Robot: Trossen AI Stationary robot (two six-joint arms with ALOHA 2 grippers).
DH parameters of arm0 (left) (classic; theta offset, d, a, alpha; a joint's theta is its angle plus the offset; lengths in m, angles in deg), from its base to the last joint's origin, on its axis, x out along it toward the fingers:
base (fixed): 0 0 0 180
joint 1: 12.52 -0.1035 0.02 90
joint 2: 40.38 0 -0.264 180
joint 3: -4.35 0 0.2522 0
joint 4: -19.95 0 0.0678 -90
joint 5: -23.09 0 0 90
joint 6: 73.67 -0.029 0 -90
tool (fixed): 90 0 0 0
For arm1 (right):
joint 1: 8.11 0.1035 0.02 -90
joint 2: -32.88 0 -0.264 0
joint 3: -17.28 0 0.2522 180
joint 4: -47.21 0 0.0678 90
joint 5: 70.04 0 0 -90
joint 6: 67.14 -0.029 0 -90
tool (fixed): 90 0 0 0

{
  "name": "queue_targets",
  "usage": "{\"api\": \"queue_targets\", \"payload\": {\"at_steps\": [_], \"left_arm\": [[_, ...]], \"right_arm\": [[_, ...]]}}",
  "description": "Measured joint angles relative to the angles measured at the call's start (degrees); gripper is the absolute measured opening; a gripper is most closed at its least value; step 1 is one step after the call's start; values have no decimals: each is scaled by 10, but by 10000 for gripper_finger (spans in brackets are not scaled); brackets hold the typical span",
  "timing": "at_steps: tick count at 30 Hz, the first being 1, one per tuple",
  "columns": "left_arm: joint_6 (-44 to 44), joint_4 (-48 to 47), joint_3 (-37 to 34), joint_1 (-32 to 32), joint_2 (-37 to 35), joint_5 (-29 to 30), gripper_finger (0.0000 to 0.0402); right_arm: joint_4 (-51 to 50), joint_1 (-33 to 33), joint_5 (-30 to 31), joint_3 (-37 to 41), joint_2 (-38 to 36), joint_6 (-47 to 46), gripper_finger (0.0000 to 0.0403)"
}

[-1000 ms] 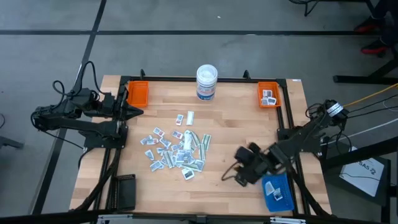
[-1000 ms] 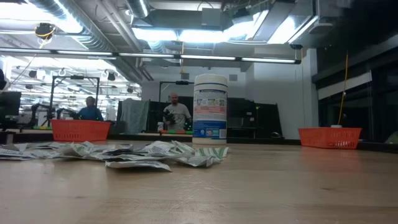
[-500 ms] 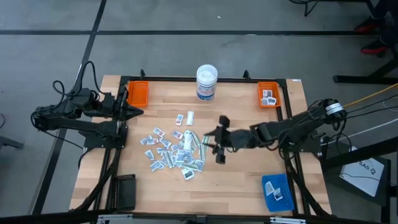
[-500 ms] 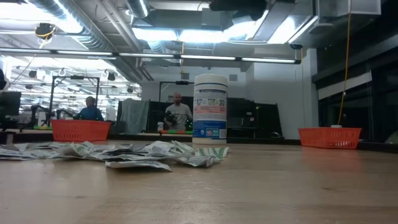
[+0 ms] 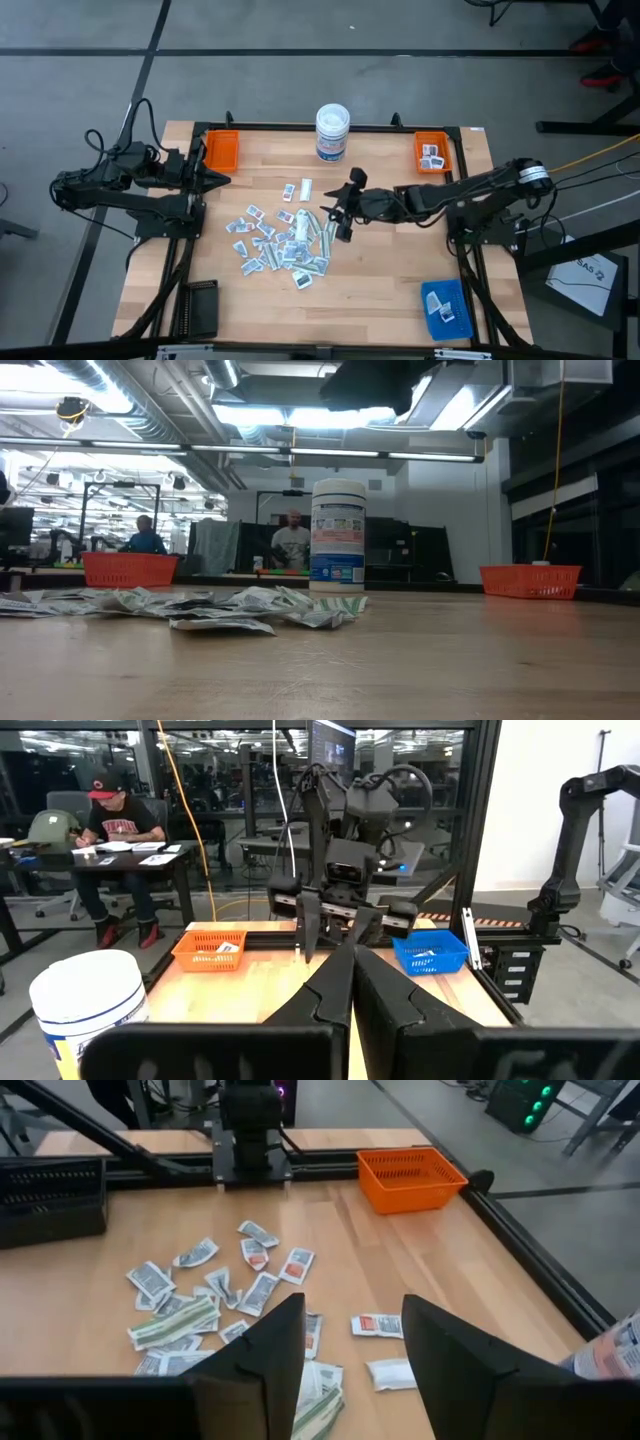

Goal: Pick & Place First Aid Supplies
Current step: Put the gray towelette pack into the right orange bin

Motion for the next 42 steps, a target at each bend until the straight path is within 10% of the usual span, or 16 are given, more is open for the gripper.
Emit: {"api": "queue_targets", "payload": {"at_steps": [42], "left_arm": [[0,0,0,0,0,0,4]], "right_arm": [[-147,0,-106,0,1,5,167]]}}
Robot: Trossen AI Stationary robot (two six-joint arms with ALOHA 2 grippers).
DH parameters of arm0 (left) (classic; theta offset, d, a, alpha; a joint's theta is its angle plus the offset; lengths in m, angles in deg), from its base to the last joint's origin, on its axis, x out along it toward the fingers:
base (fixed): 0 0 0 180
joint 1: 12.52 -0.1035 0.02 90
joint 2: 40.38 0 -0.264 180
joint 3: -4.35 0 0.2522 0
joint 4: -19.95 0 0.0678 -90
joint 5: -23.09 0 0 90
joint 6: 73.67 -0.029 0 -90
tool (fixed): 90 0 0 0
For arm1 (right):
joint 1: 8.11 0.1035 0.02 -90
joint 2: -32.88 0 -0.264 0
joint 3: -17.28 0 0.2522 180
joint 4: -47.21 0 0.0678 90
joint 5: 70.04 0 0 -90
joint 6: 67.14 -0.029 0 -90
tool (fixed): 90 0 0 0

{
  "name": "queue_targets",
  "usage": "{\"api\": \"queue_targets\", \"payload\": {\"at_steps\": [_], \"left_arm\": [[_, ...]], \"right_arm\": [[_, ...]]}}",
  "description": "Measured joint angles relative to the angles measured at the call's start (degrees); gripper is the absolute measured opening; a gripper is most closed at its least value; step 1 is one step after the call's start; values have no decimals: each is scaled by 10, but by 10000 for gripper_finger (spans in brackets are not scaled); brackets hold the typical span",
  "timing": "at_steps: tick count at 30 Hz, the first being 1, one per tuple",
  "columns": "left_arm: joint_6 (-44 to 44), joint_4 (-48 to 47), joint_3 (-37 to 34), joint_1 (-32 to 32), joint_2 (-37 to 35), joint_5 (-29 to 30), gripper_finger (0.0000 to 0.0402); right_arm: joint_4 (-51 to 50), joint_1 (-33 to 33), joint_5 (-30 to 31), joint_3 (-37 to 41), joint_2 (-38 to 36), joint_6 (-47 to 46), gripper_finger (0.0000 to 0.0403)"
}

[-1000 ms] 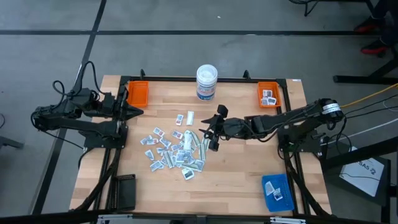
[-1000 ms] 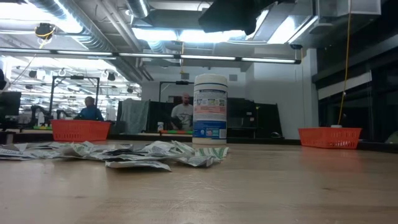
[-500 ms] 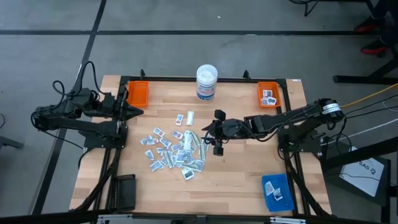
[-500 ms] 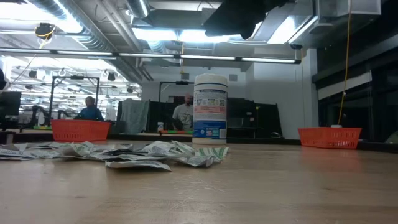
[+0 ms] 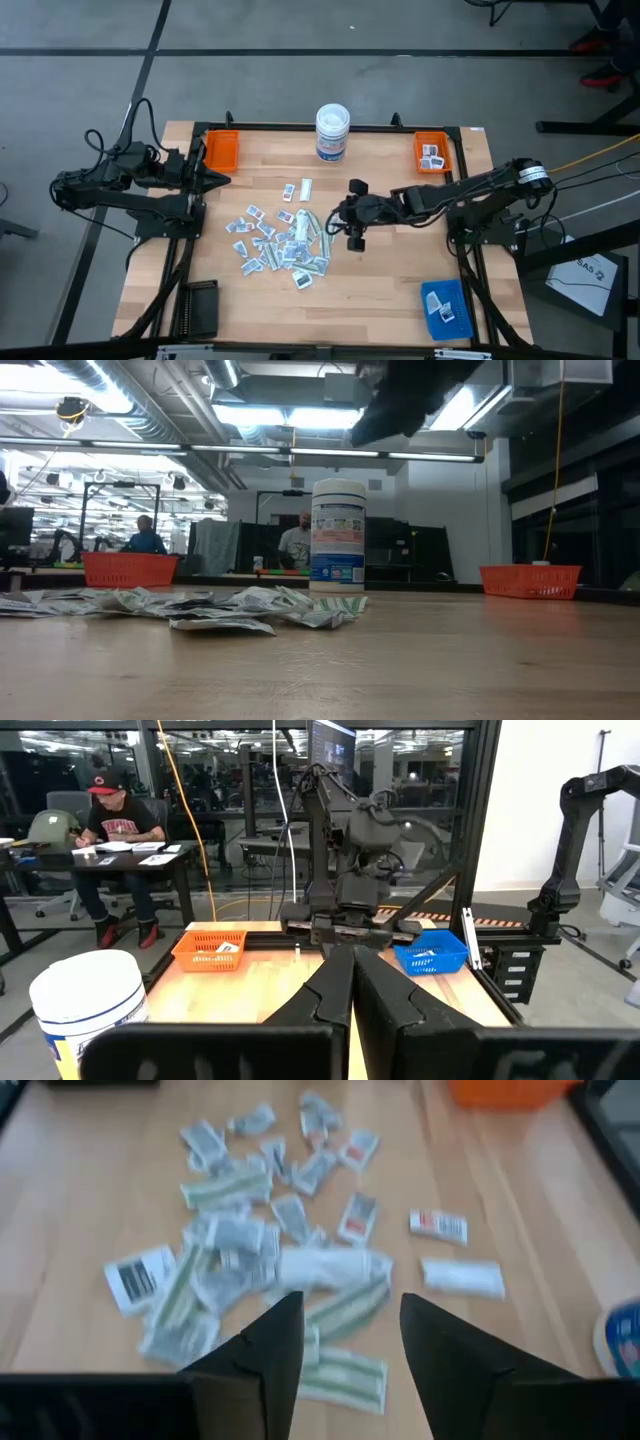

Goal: Pick & Place First Aid Supplies
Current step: Put the gray towelette pack into the right orange bin

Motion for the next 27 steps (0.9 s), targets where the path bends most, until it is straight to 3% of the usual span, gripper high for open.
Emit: {"api": "queue_targets", "payload": {"at_steps": [8,19,27], "left_arm": [[0,0,0,0,0,0,4],[0,0,0,0,0,0,4],[0,0,0,0,0,0,4]], "right_arm": [[-61,0,-17,0,16,-34,167],[-43,-9,-103,0,110,-7,167],[-30,-9,-104,0,137,-18,167]]}}
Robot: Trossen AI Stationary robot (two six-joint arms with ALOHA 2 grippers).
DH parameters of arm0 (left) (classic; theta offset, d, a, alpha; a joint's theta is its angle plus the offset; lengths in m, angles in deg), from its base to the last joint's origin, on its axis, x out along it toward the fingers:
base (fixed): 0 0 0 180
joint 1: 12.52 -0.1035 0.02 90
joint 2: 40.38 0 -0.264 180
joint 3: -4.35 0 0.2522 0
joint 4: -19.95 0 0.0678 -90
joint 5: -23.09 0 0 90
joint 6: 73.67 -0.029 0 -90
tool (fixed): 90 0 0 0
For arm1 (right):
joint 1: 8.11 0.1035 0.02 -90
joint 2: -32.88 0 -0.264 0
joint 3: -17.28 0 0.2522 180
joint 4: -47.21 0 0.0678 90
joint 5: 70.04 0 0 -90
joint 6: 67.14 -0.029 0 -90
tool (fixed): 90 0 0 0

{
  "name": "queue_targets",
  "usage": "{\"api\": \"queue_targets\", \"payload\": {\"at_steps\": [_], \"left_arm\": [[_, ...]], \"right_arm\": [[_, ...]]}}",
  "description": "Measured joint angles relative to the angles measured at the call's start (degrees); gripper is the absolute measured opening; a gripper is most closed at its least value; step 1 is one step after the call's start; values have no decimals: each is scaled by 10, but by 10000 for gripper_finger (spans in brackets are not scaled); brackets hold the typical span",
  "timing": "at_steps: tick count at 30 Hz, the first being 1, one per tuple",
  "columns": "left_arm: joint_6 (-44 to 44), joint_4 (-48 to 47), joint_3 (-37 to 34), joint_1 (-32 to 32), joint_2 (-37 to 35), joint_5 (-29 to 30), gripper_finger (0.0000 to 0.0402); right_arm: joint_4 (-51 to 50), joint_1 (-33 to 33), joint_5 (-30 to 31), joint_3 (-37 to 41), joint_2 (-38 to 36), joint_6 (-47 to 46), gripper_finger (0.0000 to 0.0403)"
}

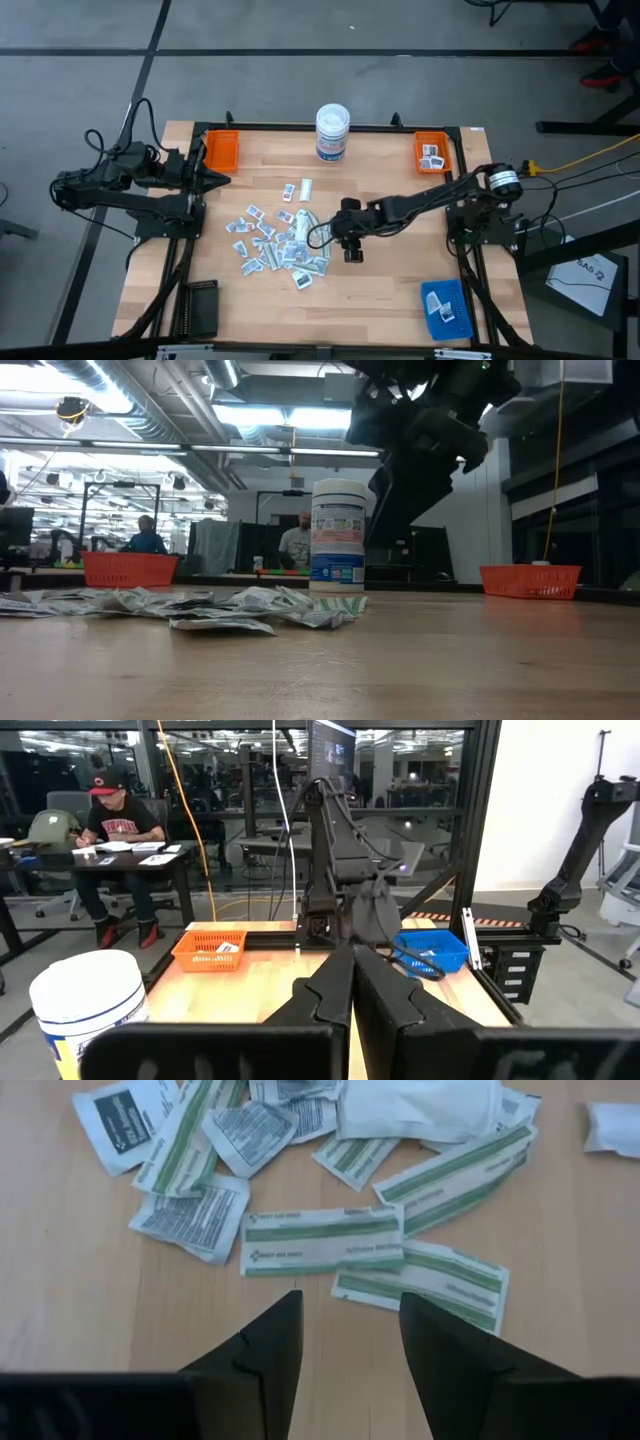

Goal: Pick & Place First Aid Supplies
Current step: Put the gray towelette pack into the right orange bin

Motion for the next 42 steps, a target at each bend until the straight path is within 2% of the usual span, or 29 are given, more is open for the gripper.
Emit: {"api": "queue_targets", "payload": {"at_steps": [24,29,38,42], "left_arm": [[0,0,0,0,0,0,4],[0,0,0,0,0,0,4],[0,0,0,0,0,0,4],[0,0,0,0,0,0,4]], "right_arm": [[67,6,1,0,6,-4,168],[81,24,24,-17,6,-15,168],[82,86,24,-31,15,-15,168],[110,111,25,-30,38,29,168]]}}
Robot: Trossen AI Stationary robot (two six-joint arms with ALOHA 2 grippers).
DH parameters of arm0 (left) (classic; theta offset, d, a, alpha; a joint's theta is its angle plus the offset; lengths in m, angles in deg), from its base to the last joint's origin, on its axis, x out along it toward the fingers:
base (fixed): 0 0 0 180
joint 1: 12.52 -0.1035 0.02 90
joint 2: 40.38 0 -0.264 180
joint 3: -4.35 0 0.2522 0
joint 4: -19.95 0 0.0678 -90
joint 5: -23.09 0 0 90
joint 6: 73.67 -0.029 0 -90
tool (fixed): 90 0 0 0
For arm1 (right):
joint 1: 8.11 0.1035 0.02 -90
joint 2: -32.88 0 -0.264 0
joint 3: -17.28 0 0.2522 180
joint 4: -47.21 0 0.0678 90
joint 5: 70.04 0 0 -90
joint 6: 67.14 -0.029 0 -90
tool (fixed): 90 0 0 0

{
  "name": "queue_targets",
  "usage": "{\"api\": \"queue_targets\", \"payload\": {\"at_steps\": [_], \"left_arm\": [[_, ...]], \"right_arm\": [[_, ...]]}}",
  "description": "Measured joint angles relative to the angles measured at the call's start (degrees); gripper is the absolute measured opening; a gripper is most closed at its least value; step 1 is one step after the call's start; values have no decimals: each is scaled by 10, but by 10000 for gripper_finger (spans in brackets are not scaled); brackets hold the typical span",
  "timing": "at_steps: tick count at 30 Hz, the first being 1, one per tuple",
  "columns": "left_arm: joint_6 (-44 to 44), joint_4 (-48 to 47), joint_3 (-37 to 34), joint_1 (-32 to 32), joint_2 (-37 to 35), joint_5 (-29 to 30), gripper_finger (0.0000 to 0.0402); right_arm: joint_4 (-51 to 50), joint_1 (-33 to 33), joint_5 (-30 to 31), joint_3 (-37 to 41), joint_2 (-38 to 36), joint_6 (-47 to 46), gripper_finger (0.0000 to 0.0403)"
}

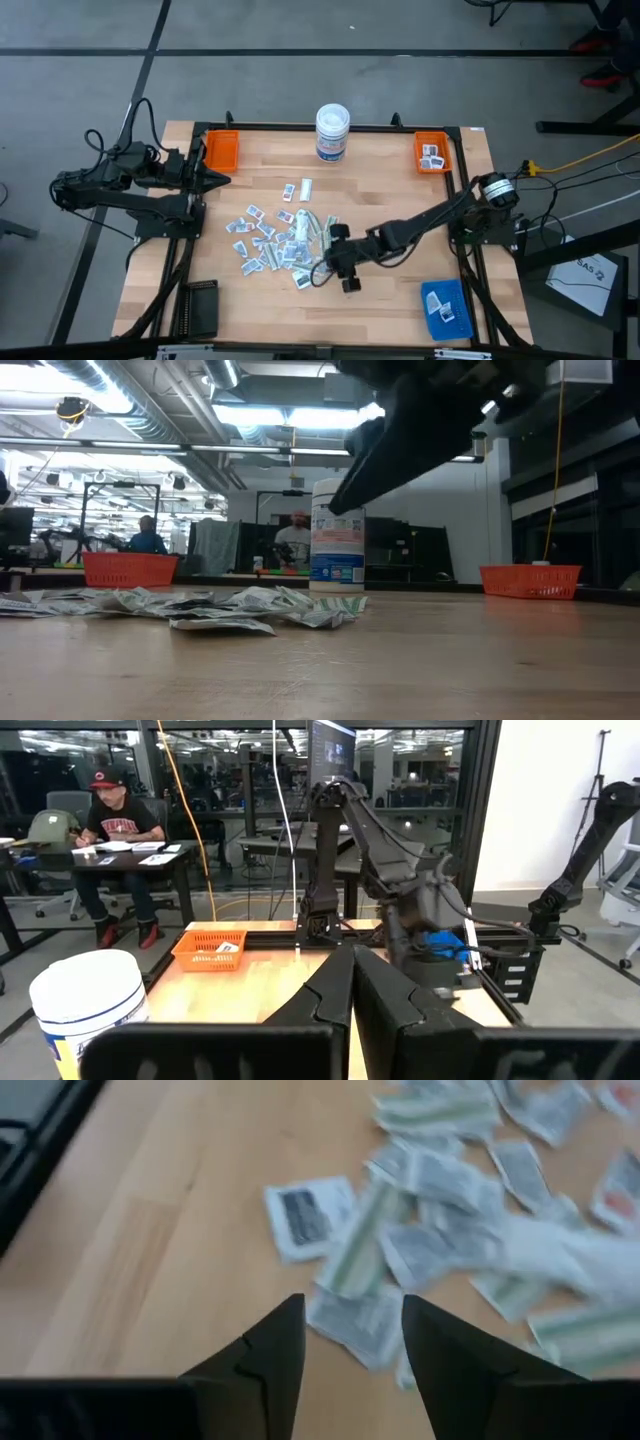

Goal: Pick & Place First Aid Supplies
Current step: Put the gray towelette pack into the right orange bin

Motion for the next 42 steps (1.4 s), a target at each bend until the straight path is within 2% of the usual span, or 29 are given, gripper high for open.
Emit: {"api": "queue_targets", "payload": {"at_steps": [4,10,24,31,36,42], "left_arm": [[0,0,0,0,0,0,4],[0,0,0,0,0,0,4],[0,0,0,0,0,0,4],[0,0,0,0,0,0,4],[0,0,0,0,0,0,4],[0,0,0,0,0,0,4]], "right_arm": [[17,13,0,0,27,83,168],[27,14,8,0,51,148,168],[34,-3,33,0,96,253,168],[49,-12,26,0,111,293,165],[54,-13,19,-1,117,311,132],[53,-13,12,-1,119,310,52]]}}
